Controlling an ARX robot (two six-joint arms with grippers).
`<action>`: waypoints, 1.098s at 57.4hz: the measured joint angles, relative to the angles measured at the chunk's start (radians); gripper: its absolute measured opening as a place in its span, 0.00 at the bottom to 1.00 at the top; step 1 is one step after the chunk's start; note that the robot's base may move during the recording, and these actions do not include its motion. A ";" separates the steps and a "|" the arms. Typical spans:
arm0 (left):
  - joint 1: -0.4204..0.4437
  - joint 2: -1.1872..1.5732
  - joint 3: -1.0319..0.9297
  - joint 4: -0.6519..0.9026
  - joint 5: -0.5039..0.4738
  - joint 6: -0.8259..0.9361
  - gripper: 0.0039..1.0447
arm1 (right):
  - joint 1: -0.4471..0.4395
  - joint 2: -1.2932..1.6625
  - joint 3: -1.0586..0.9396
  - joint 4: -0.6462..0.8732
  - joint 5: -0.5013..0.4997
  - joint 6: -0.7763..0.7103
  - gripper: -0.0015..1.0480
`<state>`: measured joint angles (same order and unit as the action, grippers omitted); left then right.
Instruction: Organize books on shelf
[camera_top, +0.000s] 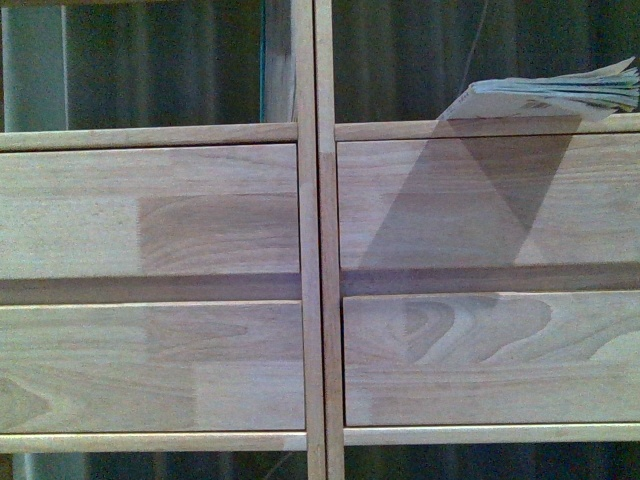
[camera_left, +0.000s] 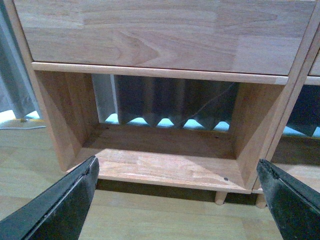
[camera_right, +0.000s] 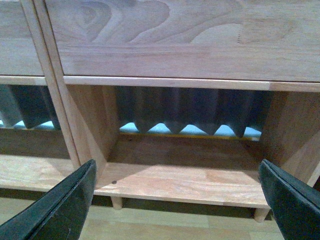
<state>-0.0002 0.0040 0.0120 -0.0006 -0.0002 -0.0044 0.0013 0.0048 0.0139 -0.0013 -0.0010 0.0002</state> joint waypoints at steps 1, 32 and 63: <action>0.000 0.000 0.000 0.000 0.000 0.000 0.93 | 0.000 0.000 0.000 0.000 0.001 0.000 0.93; 0.000 0.000 0.000 0.000 0.000 0.000 0.93 | 0.000 0.000 0.000 0.000 0.000 0.000 0.93; 0.000 0.000 0.000 0.000 0.000 0.000 0.93 | -0.083 0.687 0.458 0.224 -0.361 0.488 0.93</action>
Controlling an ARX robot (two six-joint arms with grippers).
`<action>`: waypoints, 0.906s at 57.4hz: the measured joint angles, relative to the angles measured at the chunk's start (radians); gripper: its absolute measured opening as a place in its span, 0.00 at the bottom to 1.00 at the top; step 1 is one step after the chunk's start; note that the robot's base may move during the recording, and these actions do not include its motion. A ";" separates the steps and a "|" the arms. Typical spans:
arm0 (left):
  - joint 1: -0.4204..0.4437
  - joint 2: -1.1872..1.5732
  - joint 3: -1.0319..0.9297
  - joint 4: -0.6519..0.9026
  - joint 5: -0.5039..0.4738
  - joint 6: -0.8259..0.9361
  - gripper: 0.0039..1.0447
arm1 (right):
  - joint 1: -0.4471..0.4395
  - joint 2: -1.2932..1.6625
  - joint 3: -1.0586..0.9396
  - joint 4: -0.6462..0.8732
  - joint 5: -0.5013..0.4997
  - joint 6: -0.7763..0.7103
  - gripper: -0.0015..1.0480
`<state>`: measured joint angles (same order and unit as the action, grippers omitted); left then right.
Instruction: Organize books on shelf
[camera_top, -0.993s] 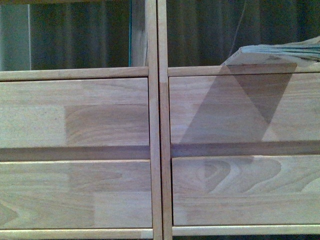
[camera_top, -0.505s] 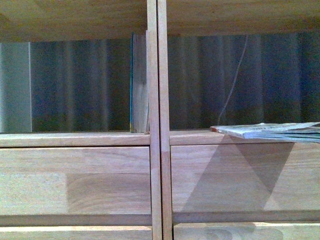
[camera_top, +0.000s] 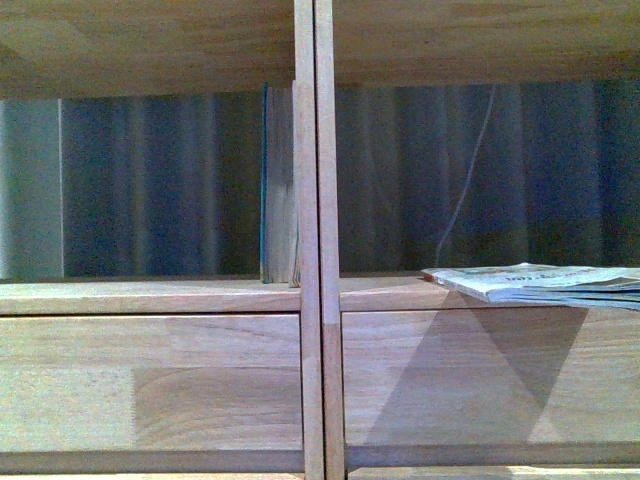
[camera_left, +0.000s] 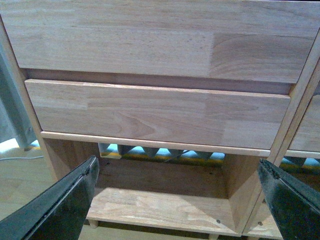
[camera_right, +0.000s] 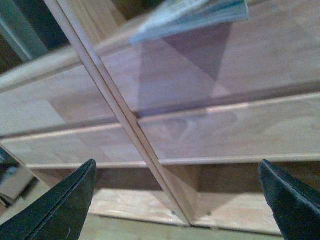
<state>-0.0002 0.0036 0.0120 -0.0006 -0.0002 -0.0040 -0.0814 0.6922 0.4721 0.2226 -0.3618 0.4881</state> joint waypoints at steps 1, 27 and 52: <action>0.000 0.000 0.000 0.000 0.000 0.000 0.93 | 0.010 0.032 0.025 0.018 -0.001 0.037 0.93; 0.000 0.000 0.000 0.000 0.000 0.000 0.93 | 0.196 0.581 0.329 0.276 0.147 0.761 0.93; 0.000 0.000 0.000 0.000 0.000 0.000 0.93 | 0.134 0.816 0.524 0.244 0.267 0.833 0.93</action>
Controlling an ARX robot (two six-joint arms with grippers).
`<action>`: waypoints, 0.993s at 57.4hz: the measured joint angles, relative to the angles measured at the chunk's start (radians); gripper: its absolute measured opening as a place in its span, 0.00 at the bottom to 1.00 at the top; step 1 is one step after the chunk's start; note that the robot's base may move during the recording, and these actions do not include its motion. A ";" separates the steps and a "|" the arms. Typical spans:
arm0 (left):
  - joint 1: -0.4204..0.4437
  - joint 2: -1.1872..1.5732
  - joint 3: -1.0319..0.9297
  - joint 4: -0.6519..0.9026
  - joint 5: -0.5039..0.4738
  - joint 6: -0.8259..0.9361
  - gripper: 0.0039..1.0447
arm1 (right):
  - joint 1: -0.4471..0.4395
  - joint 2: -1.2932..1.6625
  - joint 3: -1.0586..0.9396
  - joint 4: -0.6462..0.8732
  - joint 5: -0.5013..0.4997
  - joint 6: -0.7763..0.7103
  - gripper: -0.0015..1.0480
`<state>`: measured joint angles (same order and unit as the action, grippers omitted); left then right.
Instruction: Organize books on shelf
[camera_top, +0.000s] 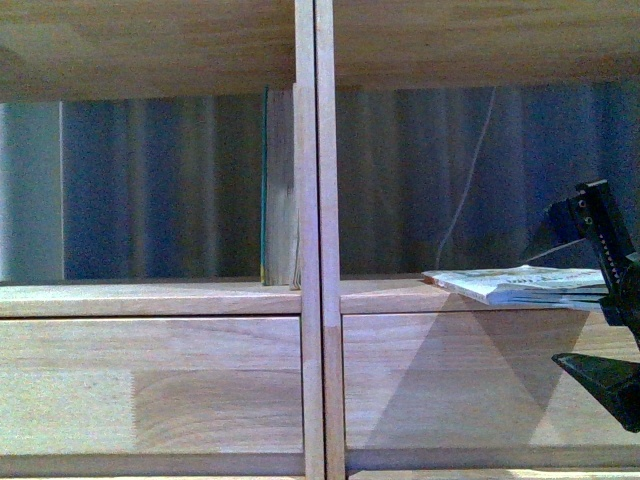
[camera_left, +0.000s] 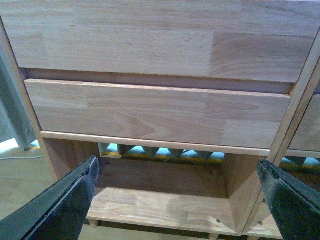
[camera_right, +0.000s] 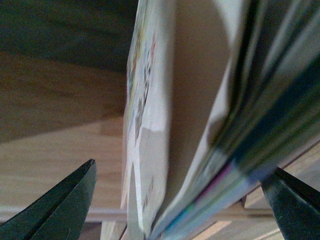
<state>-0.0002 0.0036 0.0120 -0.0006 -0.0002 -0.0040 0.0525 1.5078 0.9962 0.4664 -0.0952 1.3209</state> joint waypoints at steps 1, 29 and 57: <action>0.000 0.000 0.000 0.000 0.000 0.000 0.93 | -0.002 0.003 0.007 0.002 -0.001 0.000 0.93; 0.000 0.000 0.000 0.000 0.000 0.000 0.93 | 0.040 0.010 0.073 -0.044 0.024 -0.016 0.31; 0.174 0.140 0.010 0.102 0.470 0.019 0.93 | -0.010 -0.195 -0.187 0.144 -0.132 -0.092 0.07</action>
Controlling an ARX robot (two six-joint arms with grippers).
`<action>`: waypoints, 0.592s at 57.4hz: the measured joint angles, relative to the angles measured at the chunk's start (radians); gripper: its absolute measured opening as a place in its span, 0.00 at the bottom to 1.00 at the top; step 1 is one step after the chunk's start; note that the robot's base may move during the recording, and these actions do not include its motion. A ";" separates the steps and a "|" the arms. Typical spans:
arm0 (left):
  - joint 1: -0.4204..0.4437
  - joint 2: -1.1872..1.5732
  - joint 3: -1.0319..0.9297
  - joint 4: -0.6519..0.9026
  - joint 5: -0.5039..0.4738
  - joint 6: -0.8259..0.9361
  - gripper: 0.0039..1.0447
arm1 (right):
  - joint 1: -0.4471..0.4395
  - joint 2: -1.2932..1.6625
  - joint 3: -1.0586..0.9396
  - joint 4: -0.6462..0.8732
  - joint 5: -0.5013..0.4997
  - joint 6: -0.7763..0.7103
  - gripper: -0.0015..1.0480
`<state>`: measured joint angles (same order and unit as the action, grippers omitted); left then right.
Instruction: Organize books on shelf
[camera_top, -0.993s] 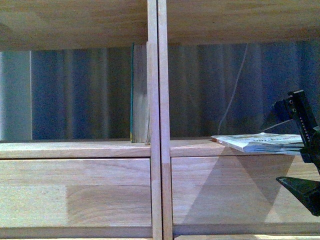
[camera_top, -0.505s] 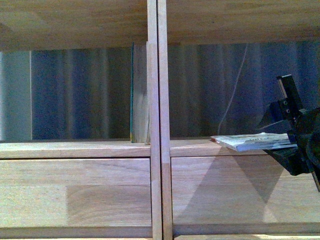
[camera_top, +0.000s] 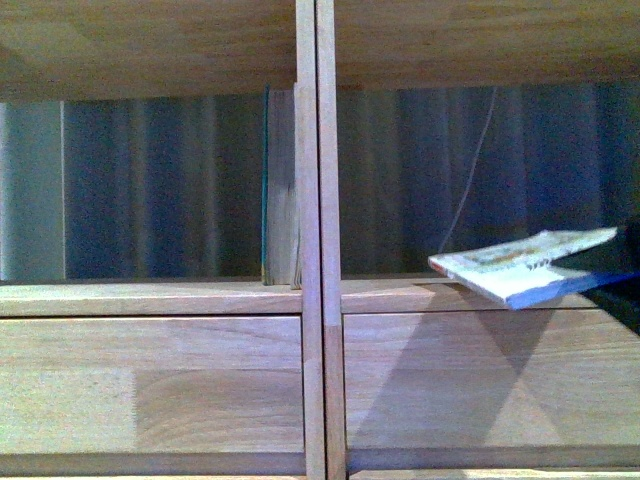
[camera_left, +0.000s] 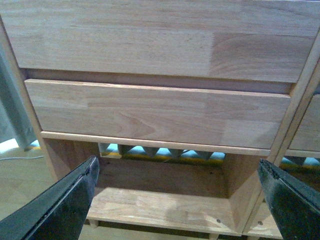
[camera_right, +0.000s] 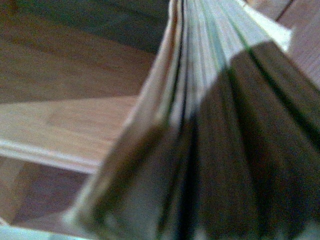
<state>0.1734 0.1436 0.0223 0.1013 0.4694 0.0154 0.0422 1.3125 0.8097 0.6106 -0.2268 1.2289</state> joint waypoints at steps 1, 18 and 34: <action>0.018 0.020 0.002 0.014 0.036 0.000 0.93 | -0.002 -0.013 -0.006 0.002 -0.003 -0.006 0.07; 0.239 0.539 0.154 0.473 0.323 -0.066 0.93 | -0.094 -0.293 -0.047 -0.011 -0.147 -0.166 0.07; 0.121 1.090 0.693 0.539 0.278 -0.376 0.93 | -0.096 -0.365 -0.040 0.093 -0.189 -0.392 0.07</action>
<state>0.2947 1.2339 0.7155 0.6403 0.7475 -0.3607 -0.0536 0.9474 0.7692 0.7032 -0.4160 0.8368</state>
